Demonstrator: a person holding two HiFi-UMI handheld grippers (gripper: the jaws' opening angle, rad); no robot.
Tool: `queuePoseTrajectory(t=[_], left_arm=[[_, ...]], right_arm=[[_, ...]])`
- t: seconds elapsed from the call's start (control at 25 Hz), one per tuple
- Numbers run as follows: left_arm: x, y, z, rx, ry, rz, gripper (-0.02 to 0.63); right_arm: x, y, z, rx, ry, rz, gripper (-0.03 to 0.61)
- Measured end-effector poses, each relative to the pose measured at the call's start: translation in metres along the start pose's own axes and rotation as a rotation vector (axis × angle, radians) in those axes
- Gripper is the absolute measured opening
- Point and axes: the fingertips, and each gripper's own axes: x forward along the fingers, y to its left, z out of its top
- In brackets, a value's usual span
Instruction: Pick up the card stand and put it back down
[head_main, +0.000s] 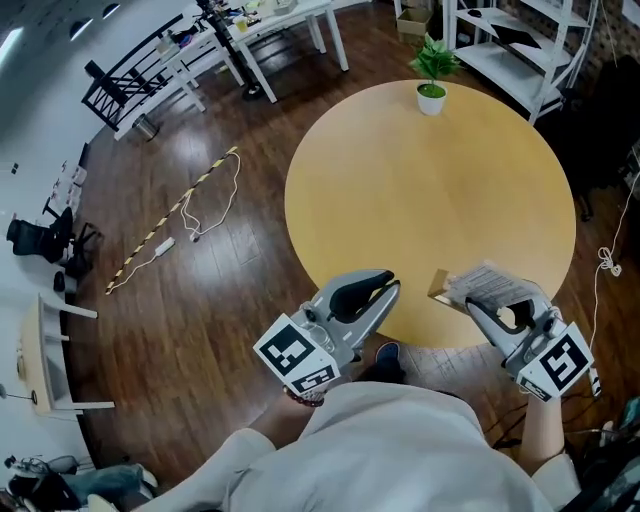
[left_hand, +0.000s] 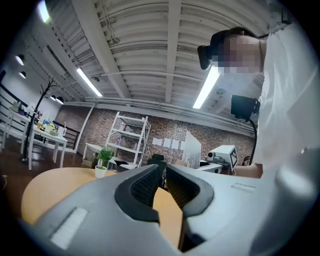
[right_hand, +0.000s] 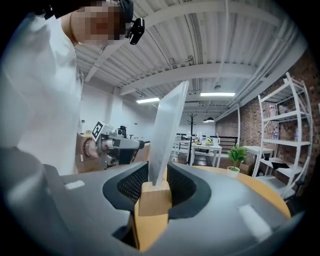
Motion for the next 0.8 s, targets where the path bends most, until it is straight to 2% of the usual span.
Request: queuePoseTrajectory(t=[0.16, 0.32, 0.36, 0.48, 0.8], left_arm=[[-0.015, -0.041, -0.021, 0.017, 0.022, 0.066, 0.031], [-0.040, -0.098, -0.041, -0.019, -0.004, 0.120, 0.027], [-0.045, -0.111, -0.045, -0.028, -0.008, 0.128, 0.008], [-0.053, -0.147, -0.059, -0.047, 0.003, 0.138, 0.000], [-0.062, -0.195, -0.059, -0.025, 0.043, 0.144, 0.000]], right_arm=[[-0.026, 0.028, -0.019, -0.009, -0.024, 0.061, 0.126], [-0.060, 0.075, -0.036, 0.023, 0.008, 0.110, 0.126], [-0.068, 0.086, -0.038, 0.037, 0.014, 0.120, 0.126], [-0.091, 0.110, -0.047, 0.022, 0.016, 0.165, 0.126], [-0.123, 0.135, -0.058, 0.138, 0.043, 0.176, 0.126]])
